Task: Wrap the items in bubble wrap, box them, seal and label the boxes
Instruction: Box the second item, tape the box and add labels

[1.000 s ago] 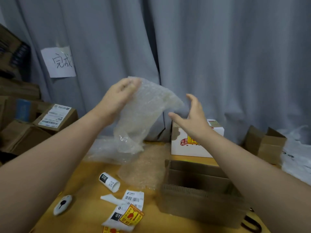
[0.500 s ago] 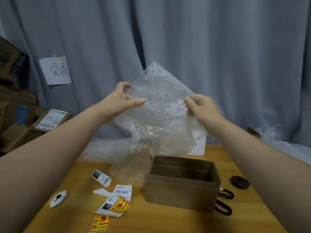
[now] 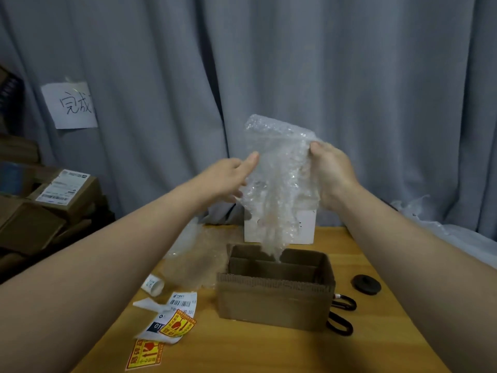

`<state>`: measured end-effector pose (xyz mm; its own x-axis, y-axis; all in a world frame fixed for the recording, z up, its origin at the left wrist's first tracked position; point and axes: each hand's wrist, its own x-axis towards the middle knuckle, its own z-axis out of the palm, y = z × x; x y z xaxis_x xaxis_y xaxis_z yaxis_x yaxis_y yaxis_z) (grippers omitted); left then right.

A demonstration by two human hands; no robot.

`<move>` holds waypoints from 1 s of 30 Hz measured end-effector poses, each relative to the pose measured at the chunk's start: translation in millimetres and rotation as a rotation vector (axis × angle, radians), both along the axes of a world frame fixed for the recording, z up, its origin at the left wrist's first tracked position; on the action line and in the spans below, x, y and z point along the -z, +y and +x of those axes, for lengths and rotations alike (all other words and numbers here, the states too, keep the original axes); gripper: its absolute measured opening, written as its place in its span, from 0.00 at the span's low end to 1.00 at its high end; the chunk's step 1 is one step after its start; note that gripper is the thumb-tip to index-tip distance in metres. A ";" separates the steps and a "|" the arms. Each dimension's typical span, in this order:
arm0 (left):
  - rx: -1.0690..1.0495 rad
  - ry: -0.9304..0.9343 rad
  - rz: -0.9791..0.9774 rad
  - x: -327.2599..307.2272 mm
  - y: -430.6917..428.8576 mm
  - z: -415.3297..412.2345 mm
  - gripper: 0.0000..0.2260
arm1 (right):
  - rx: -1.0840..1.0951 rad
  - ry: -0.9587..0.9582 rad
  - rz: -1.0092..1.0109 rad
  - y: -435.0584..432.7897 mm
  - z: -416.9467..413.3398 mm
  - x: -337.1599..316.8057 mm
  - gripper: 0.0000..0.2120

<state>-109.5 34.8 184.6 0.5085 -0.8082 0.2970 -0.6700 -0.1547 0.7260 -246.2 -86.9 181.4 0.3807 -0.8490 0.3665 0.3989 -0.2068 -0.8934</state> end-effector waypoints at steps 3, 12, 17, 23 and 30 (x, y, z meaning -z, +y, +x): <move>0.189 0.626 0.062 15.5 -10.3 -8.1 0.46 | -0.257 -0.046 0.136 12.8 -0.9 1.5 0.13; 0.183 0.908 -0.538 22.9 -34.6 -13.5 0.40 | -0.403 0.279 -0.078 7.1 0.4 23.7 0.11; 0.152 0.927 -0.741 11.5 -33.6 -11.6 0.26 | -0.312 0.592 -0.184 11.5 -2.6 27.0 0.05; 0.250 0.775 -0.766 2.6 -20.7 -12.0 0.12 | -0.027 0.575 -0.487 -0.2 -4.1 32.5 0.53; 0.321 0.945 -0.804 10.0 -18.1 -2.9 0.12 | -0.261 0.492 -0.324 -7.2 -3.9 37.1 0.69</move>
<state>-112.4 16.7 174.5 0.6048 -0.6954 0.3882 0.2289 0.6187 0.7515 -250.1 -94.1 144.2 0.7485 -0.5814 0.3188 0.0321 -0.4485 -0.8932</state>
